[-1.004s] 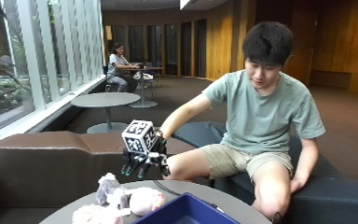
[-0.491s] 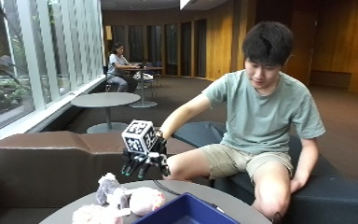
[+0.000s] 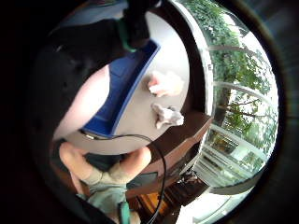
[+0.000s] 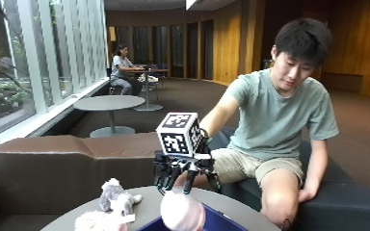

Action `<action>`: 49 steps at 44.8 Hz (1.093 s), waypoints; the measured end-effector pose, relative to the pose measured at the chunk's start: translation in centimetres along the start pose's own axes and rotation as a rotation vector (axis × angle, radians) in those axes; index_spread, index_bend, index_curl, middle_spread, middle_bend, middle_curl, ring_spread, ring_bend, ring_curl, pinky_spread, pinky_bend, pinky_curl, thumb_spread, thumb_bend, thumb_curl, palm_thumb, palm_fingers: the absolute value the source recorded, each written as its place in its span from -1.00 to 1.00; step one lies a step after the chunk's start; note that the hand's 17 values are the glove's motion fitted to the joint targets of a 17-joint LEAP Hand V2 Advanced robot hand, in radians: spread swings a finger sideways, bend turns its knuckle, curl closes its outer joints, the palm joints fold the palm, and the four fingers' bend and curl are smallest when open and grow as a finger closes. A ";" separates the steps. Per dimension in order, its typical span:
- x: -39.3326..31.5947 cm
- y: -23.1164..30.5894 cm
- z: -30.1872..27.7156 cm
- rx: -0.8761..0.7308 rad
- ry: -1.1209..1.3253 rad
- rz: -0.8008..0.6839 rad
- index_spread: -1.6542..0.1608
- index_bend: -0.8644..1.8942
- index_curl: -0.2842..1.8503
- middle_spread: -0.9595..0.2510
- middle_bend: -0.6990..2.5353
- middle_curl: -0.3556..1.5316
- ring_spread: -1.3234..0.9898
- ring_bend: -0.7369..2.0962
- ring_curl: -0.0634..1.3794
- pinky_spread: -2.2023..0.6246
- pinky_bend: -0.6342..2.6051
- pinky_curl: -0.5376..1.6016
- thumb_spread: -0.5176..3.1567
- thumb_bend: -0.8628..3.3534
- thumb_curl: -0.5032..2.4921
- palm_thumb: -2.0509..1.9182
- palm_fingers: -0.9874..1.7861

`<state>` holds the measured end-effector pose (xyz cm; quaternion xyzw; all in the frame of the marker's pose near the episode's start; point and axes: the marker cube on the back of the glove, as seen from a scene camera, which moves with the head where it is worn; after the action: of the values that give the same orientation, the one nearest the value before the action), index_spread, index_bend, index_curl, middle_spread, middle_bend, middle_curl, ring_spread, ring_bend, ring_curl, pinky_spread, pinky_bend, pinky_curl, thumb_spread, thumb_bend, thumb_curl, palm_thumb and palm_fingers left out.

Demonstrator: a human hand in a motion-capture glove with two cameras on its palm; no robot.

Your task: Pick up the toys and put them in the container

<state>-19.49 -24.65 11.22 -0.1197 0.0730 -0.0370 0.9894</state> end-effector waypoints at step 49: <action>38.4 10.3 15.1 -0.232 -0.103 0.221 0.56 -0.33 -0.47 0.64 -0.50 -0.37 0.20 -0.34 -0.40 0.62 0.06 -0.15 0.02 -0.59 -0.37 0.16 -0.48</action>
<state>21.30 -14.62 18.05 -0.2261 0.0389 0.0866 0.9695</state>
